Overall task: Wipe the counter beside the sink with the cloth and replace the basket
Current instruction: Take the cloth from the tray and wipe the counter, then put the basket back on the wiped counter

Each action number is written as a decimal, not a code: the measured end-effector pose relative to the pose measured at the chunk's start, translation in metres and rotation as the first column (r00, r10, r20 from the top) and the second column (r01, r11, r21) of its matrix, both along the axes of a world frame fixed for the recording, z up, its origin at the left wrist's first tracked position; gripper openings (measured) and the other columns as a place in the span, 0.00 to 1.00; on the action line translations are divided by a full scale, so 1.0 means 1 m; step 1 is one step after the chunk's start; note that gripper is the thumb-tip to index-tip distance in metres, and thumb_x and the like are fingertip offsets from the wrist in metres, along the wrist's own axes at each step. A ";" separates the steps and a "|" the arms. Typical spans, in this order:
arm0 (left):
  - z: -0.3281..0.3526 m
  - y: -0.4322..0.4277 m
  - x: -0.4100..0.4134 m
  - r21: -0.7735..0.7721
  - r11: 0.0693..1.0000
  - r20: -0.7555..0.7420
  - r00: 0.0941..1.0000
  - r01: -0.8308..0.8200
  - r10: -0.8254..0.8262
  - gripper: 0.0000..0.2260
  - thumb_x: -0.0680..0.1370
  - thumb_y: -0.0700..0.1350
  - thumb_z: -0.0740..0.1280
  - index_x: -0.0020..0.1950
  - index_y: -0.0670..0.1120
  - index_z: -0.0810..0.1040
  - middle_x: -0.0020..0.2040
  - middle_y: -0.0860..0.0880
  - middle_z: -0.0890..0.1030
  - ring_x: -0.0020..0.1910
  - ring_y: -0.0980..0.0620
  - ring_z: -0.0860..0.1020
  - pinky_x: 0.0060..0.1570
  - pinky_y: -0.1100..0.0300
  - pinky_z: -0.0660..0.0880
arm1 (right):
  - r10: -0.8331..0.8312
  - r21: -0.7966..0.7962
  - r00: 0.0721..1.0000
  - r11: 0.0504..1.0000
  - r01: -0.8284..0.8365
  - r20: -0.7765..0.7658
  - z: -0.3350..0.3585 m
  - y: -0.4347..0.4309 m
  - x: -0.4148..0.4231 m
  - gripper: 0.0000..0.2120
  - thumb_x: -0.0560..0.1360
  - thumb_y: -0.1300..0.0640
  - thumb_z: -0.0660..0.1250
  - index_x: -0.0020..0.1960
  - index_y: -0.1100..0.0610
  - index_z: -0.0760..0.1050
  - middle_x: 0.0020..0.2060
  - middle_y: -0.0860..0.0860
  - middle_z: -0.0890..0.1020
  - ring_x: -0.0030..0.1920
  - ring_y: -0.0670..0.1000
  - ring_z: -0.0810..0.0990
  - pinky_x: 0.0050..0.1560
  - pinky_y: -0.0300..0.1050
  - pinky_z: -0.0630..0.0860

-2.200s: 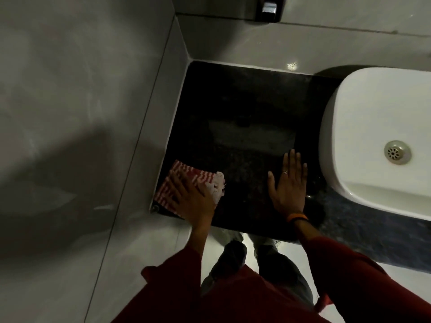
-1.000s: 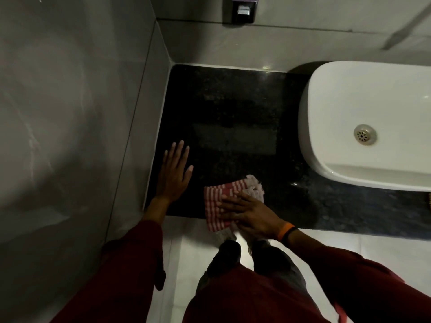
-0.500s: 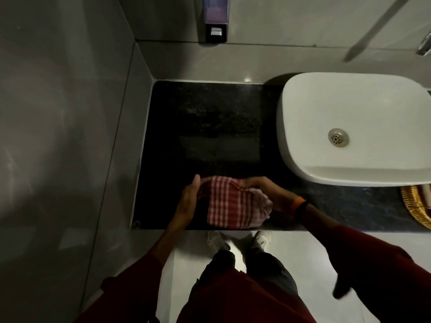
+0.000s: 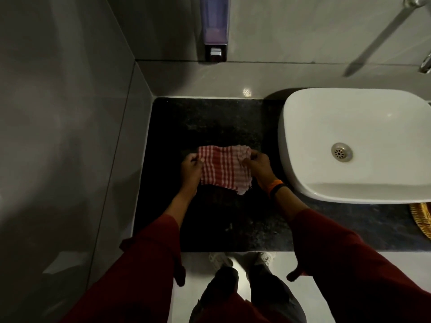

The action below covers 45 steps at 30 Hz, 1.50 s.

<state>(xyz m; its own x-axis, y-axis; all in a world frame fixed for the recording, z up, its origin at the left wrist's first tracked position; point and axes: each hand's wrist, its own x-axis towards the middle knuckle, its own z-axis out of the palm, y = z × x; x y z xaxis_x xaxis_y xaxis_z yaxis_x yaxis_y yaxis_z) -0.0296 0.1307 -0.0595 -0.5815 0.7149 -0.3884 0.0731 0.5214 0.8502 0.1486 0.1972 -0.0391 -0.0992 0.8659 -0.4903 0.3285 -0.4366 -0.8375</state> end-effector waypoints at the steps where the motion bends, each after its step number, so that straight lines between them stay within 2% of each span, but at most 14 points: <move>1: 0.000 0.008 -0.003 -0.016 1.000 -0.054 0.999 0.006 -0.007 0.11 0.81 0.39 0.63 0.62 0.40 0.76 0.58 0.41 0.81 0.56 0.42 0.80 0.47 0.54 0.78 | -0.022 0.071 0.999 0.997 0.019 0.048 0.001 0.002 -0.005 0.15 0.77 0.68 0.66 0.64 0.67 0.77 0.60 0.65 0.81 0.62 0.62 0.80 0.67 0.61 0.76; 4: 0.005 0.020 -0.007 0.011 0.993 -0.328 0.939 0.116 -0.106 0.23 0.79 0.36 0.64 0.73 0.45 0.67 0.69 0.40 0.72 0.66 0.42 0.73 0.64 0.47 0.74 | -0.046 0.278 0.983 0.961 -0.005 0.177 0.004 0.004 -0.015 0.19 0.78 0.66 0.65 0.69 0.64 0.72 0.66 0.62 0.78 0.67 0.58 0.76 0.71 0.48 0.70; 6: 0.004 0.021 -0.007 -0.086 0.946 -0.615 0.731 0.313 -0.297 0.26 0.78 0.39 0.64 0.76 0.47 0.63 0.72 0.39 0.68 0.69 0.39 0.69 0.67 0.44 0.70 | 0.053 0.387 0.963 0.909 -0.157 0.265 0.005 0.000 -0.017 0.21 0.78 0.69 0.62 0.71 0.64 0.70 0.69 0.62 0.73 0.70 0.58 0.72 0.75 0.47 0.66; 8: 0.000 0.016 -0.004 -0.270 0.856 -0.702 0.519 0.441 -0.489 0.26 0.79 0.43 0.63 0.77 0.46 0.62 0.76 0.40 0.64 0.72 0.37 0.65 0.70 0.41 0.67 | 0.168 0.399 0.913 0.859 -0.321 0.372 0.006 -0.007 -0.015 0.22 0.79 0.68 0.61 0.73 0.65 0.67 0.73 0.62 0.68 0.73 0.58 0.67 0.77 0.51 0.62; 9: -0.002 0.012 -0.002 -0.317 0.821 -0.699 0.468 0.475 -0.541 0.27 0.80 0.44 0.62 0.78 0.45 0.61 0.78 0.40 0.61 0.75 0.38 0.62 0.72 0.40 0.63 | 0.199 0.403 0.876 0.828 -0.390 0.439 0.007 -0.013 -0.013 0.23 0.80 0.66 0.61 0.74 0.66 0.65 0.75 0.63 0.66 0.75 0.59 0.65 0.78 0.52 0.61; 12: -0.002 -0.010 0.017 -0.260 0.787 -0.732 0.417 0.560 -0.539 0.27 0.81 0.47 0.60 0.79 0.42 0.59 0.80 0.41 0.59 0.79 0.41 0.56 0.77 0.40 0.55 | 0.231 0.456 0.777 0.699 -0.551 0.586 0.013 -0.044 0.001 0.25 0.81 0.61 0.61 0.76 0.65 0.62 0.77 0.63 0.64 0.78 0.60 0.61 0.80 0.53 0.58; 17: 0.000 -0.065 0.095 -0.107 0.682 -0.779 0.365 0.724 -0.509 0.25 0.81 0.51 0.57 0.76 0.42 0.64 0.76 0.41 0.67 0.77 0.43 0.62 0.76 0.43 0.60 | 0.232 0.479 0.689 0.570 -0.668 0.686 0.008 -0.108 0.086 0.24 0.79 0.55 0.66 0.73 0.61 0.70 0.74 0.59 0.71 0.76 0.59 0.67 0.77 0.59 0.65; 21: -0.004 -0.093 0.184 -0.105 0.599 -0.759 0.326 0.794 -0.564 0.25 0.80 0.52 0.60 0.75 0.43 0.67 0.74 0.43 0.71 0.73 0.43 0.67 0.72 0.43 0.66 | 0.172 0.479 0.645 0.536 -0.695 0.745 -0.002 -0.141 0.197 0.24 0.79 0.49 0.64 0.71 0.60 0.72 0.71 0.59 0.74 0.74 0.59 0.71 0.76 0.58 0.64; 25: -0.001 -0.093 0.284 -0.105 0.527 -0.735 0.291 0.843 -0.612 0.25 0.79 0.54 0.61 0.74 0.45 0.69 0.74 0.44 0.71 0.71 0.44 0.71 0.69 0.48 0.70 | 0.087 0.480 0.646 0.596 -0.644 0.758 0.000 -0.147 0.320 0.25 0.80 0.45 0.61 0.70 0.60 0.74 0.68 0.59 0.77 0.72 0.60 0.72 0.75 0.61 0.66; 31: 0.015 -0.057 0.445 -0.084 0.522 -0.719 0.311 0.849 -0.622 0.25 0.80 0.56 0.59 0.76 0.48 0.65 0.72 0.46 0.72 0.69 0.47 0.72 0.67 0.49 0.73 | -0.105 0.546 0.669 0.676 -0.494 0.736 0.017 -0.108 0.486 0.25 0.79 0.46 0.64 0.71 0.59 0.72 0.70 0.58 0.74 0.73 0.60 0.70 0.77 0.61 0.63; 34: 0.025 -0.035 0.516 -0.026 0.584 -0.653 0.428 0.811 -0.624 0.26 0.80 0.58 0.59 0.76 0.50 0.63 0.72 0.46 0.72 0.69 0.48 0.72 0.67 0.53 0.72 | -0.227 0.585 0.662 0.713 -0.386 0.714 0.022 -0.081 0.552 0.25 0.78 0.47 0.67 0.70 0.60 0.73 0.69 0.59 0.75 0.72 0.61 0.71 0.77 0.61 0.62; 38: 0.033 -0.003 0.587 -0.003 0.645 -0.504 0.556 0.764 -0.661 0.31 0.79 0.61 0.60 0.78 0.52 0.56 0.77 0.47 0.65 0.75 0.49 0.66 0.70 0.53 0.68 | -0.311 0.587 0.679 0.780 -0.218 0.665 0.018 -0.045 0.616 0.26 0.77 0.48 0.67 0.70 0.60 0.71 0.70 0.60 0.73 0.73 0.61 0.68 0.74 0.60 0.66; 41: 0.034 0.015 0.619 -0.034 0.706 -0.450 0.620 0.708 -0.643 0.32 0.78 0.57 0.66 0.78 0.51 0.59 0.77 0.44 0.64 0.75 0.45 0.66 0.70 0.49 0.70 | -0.282 0.497 0.717 0.861 -0.103 0.637 0.012 -0.025 0.642 0.26 0.78 0.49 0.66 0.72 0.58 0.68 0.73 0.60 0.69 0.73 0.60 0.68 0.70 0.62 0.72; 45: 0.032 0.025 0.635 -0.090 0.762 -0.393 0.680 0.641 -0.619 0.26 0.80 0.45 0.66 0.77 0.48 0.63 0.75 0.41 0.68 0.70 0.41 0.72 0.67 0.50 0.72 | -0.241 0.420 0.785 0.907 -0.027 0.571 0.007 -0.013 0.653 0.23 0.81 0.56 0.61 0.75 0.55 0.63 0.73 0.56 0.69 0.68 0.57 0.75 0.63 0.60 0.79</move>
